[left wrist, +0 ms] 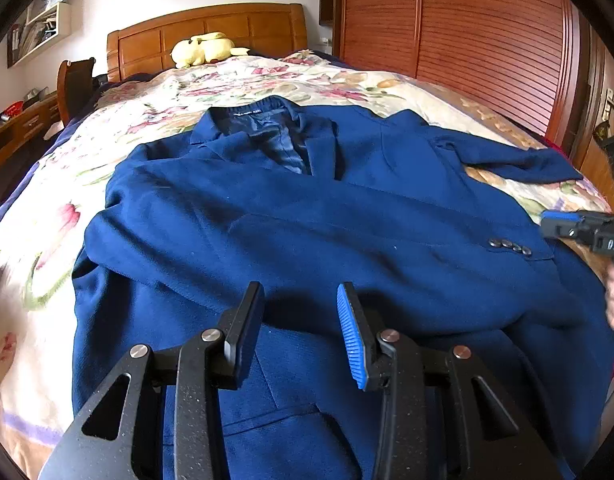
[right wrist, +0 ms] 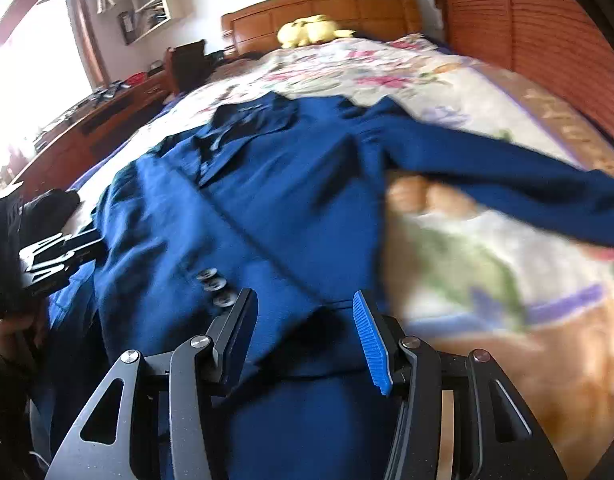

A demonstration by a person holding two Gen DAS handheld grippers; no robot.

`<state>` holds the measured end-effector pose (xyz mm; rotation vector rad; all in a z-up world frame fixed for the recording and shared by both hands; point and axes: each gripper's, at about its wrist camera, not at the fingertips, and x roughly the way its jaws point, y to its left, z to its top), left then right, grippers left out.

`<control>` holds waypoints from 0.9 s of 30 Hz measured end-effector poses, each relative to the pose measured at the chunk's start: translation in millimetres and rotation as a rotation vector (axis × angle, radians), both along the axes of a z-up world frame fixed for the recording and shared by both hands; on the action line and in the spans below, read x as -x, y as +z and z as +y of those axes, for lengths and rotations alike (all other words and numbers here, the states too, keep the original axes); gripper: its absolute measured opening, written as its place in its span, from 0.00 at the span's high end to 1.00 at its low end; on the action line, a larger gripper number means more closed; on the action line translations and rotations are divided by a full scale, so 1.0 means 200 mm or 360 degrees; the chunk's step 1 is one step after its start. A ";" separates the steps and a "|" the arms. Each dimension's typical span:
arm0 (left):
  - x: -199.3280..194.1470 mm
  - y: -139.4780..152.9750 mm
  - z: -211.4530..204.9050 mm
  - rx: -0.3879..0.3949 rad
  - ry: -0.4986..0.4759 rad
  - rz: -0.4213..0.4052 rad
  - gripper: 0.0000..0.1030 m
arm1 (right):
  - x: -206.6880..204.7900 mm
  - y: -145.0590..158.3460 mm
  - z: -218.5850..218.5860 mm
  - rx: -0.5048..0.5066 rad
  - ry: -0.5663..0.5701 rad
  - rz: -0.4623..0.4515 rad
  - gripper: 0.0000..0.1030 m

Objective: Fold large clothes

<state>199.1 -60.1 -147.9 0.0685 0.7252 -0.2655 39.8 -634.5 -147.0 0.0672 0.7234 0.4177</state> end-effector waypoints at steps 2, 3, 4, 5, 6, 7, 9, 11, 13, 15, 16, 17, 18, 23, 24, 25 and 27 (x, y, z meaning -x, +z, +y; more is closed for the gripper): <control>0.00 0.01 0.01 0.0012 0.0009 -0.0008 0.62 | 0.05 0.05 -0.03 0.0027 -0.0005 -0.0030 0.50; 0.01 0.02 0.02 0.0022 0.0011 -0.0014 0.62 | 0.07 0.06 -0.03 0.0028 0.0013 -0.0029 0.50; 0.02 0.03 0.02 0.0031 0.0008 -0.0014 0.62 | 0.10 0.07 -0.02 0.0032 0.0028 -0.0024 0.50; 0.03 0.05 0.03 0.0036 0.0010 -0.0014 0.62 | 0.13 0.08 0.00 0.0046 0.0042 -0.0022 0.50; 0.05 0.06 0.03 0.0037 0.0015 -0.0013 0.62 | 0.17 0.08 0.03 0.0064 0.0059 -0.0023 0.50; 0.08 0.07 0.04 0.0036 0.0016 -0.0010 0.62 | 0.19 0.08 0.06 0.0076 0.0075 -0.0026 0.50; 0.13 0.09 0.04 0.0029 -0.0004 0.0008 0.62 | 0.25 0.08 0.12 0.0097 0.0113 -0.0034 0.50; 0.22 0.10 0.03 0.0013 -0.0047 0.0014 0.62 | 0.30 0.08 0.18 0.0086 0.0139 -0.0034 0.50; 0.32 0.12 0.03 -0.0014 -0.0066 0.0007 0.62 | 0.36 0.08 0.23 0.0045 0.0175 -0.0016 0.50; 0.40 0.13 0.04 -0.0003 -0.0071 0.0013 0.62 | 0.41 0.08 0.27 0.0053 0.0202 -0.0024 0.50; 0.44 0.14 0.05 0.0005 -0.0072 0.0014 0.62 | 0.44 0.08 0.29 0.0062 0.0215 -0.0027 0.50; 0.47 0.14 0.06 0.0009 -0.0066 0.0012 0.62 | 0.46 0.08 0.30 0.0059 0.0230 -0.0028 0.50; 0.51 0.15 0.08 0.0010 -0.0054 0.0008 0.62 | 0.50 0.09 0.32 0.0053 0.0248 -0.0024 0.50; 0.64 0.20 0.17 0.0046 0.0012 0.0009 0.62 | 0.70 0.10 0.36 0.0111 0.0302 -0.0031 0.50; 0.67 0.22 0.20 0.0060 0.0026 0.0007 0.62 | 0.74 0.10 0.37 0.0116 0.0314 -0.0019 0.50; 0.69 0.23 0.22 0.0065 0.0033 0.0003 0.62 | 0.77 0.09 0.38 0.0113 0.0325 -0.0010 0.50; 0.72 0.26 0.25 0.0062 0.0049 -0.0007 0.62 | 0.81 0.07 0.39 0.0115 0.0343 0.0019 0.50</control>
